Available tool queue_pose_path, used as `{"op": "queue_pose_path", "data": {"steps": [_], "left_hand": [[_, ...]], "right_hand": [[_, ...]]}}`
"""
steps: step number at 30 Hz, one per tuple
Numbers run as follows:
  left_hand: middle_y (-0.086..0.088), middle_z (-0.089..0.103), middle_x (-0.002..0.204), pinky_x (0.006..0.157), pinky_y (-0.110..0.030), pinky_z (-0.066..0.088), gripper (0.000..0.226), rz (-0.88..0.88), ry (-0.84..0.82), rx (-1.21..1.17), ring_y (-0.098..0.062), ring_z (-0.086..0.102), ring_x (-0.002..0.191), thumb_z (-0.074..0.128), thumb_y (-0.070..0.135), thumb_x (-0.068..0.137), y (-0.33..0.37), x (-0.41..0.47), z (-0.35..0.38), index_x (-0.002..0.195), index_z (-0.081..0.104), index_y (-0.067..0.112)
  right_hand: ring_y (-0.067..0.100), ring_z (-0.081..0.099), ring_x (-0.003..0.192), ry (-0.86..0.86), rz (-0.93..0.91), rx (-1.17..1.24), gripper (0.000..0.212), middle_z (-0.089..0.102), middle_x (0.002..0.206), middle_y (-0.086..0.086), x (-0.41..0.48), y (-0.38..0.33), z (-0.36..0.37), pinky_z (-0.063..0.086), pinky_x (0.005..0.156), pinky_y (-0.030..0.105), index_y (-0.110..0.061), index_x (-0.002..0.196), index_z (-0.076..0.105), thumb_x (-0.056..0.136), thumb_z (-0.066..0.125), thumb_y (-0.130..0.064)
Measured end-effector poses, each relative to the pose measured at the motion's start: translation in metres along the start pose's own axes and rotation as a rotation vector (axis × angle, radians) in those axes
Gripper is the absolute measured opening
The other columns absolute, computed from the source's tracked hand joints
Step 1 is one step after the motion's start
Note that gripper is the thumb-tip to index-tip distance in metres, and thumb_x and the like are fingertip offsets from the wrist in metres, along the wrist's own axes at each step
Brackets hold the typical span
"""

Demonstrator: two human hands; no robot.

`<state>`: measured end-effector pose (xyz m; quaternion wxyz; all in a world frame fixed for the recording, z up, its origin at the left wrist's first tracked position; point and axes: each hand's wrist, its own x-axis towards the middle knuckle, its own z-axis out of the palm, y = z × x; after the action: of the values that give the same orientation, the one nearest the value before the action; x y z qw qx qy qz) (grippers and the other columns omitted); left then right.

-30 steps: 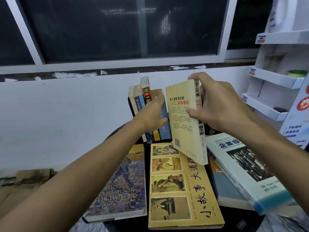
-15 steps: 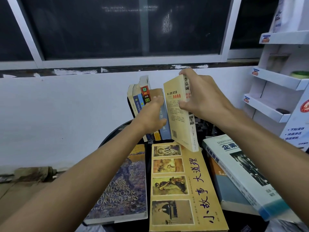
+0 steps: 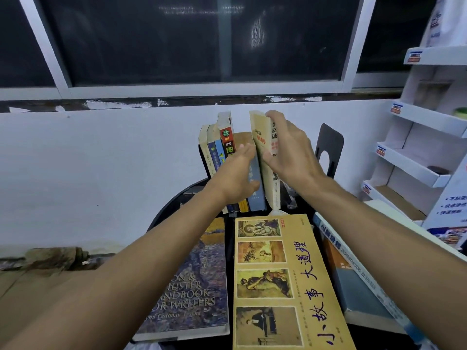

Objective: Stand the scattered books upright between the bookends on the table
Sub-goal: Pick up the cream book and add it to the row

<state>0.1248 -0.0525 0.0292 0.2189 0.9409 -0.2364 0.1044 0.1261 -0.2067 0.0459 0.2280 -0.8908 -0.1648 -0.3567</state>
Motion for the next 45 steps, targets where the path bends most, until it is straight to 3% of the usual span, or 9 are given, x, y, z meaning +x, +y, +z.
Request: {"op": "queue_pose_path", "data": {"steps": [8,13,19,23,28,33,40,45], "left_hand": [[-0.009,0.034,0.159,0.118,-0.027,0.021,0.069,0.004,0.01,-0.063,-0.021,0.015,0.155,0.069,0.015,0.094,0.001,-0.004,-0.005,0.152,0.032,0.009],[-0.006,0.025,0.165,0.116,-0.021,0.014,0.077,0.017,-0.012,-0.045,-0.02,0.011,0.156,0.068,0.016,0.095,-0.001,-0.004,-0.006,0.158,0.023,0.009],[-0.005,0.014,0.169,0.12,-0.025,0.011,0.085,0.016,-0.015,-0.016,-0.019,0.007,0.157,0.068,0.019,0.095,-0.004,-0.002,-0.003,0.161,0.014,0.011],[-0.005,0.014,0.169,0.119,-0.024,0.01,0.086,0.016,-0.01,-0.014,-0.018,0.007,0.157,0.068,0.02,0.096,-0.005,-0.002,-0.003,0.161,0.014,0.01],[-0.004,0.014,0.17,0.119,-0.024,0.01,0.086,0.018,-0.007,-0.005,-0.017,0.007,0.157,0.068,0.021,0.096,-0.005,-0.002,-0.003,0.162,0.014,0.011],[-0.005,0.016,0.169,0.122,-0.028,0.014,0.085,0.021,-0.003,0.003,-0.018,0.008,0.157,0.068,0.022,0.096,-0.004,-0.001,-0.003,0.162,0.015,0.011],[-0.005,0.017,0.169,0.121,-0.028,0.013,0.084,0.016,0.011,0.01,-0.018,0.009,0.157,0.068,0.022,0.095,-0.002,-0.001,-0.002,0.162,0.017,0.013],[-0.004,0.017,0.169,0.12,-0.026,0.011,0.085,0.011,0.015,0.02,-0.017,0.008,0.157,0.068,0.023,0.095,-0.002,0.0,-0.002,0.162,0.016,0.012]], "right_hand": [[0.03,0.064,0.103,0.064,0.048,0.092,0.069,0.058,0.132,0.007,-0.015,0.025,0.044,0.055,0.085,0.046,-0.021,0.151,0.035,0.092,0.07,-0.011],[0.031,0.063,0.109,0.078,0.088,0.112,0.068,0.058,0.136,0.007,-0.024,0.033,0.055,0.054,0.089,0.043,-0.022,0.152,0.036,0.093,0.069,-0.013],[0.03,0.063,0.107,0.072,0.105,0.108,0.07,0.059,0.131,0.008,-0.024,0.039,0.06,0.054,0.087,0.041,-0.024,0.152,0.035,0.093,0.071,-0.014],[0.021,0.063,0.09,-0.024,0.063,0.105,0.071,0.061,0.122,0.006,-0.023,0.046,0.053,0.056,0.081,0.041,-0.032,0.154,0.028,0.096,0.068,-0.021],[0.013,0.06,0.066,-0.231,-0.006,0.157,0.083,0.057,0.084,-0.003,-0.024,0.053,0.035,0.058,0.069,0.042,-0.042,0.157,0.012,0.096,0.064,-0.021],[0.015,0.065,0.077,-0.437,-0.02,0.129,0.094,0.062,0.09,0.004,-0.01,0.056,0.022,0.06,0.079,0.042,-0.045,0.157,0.003,0.095,0.063,-0.006],[0.018,0.063,0.078,-0.42,0.007,0.108,0.093,0.062,0.088,0.006,-0.009,0.053,0.026,0.057,0.083,0.044,-0.044,0.156,0.004,0.096,0.062,-0.004],[0.015,0.058,0.074,-0.416,0.027,0.08,0.091,0.051,0.079,-0.005,-0.006,0.046,0.027,0.057,0.08,0.047,-0.044,0.155,0.003,0.097,0.057,-0.002]]}}
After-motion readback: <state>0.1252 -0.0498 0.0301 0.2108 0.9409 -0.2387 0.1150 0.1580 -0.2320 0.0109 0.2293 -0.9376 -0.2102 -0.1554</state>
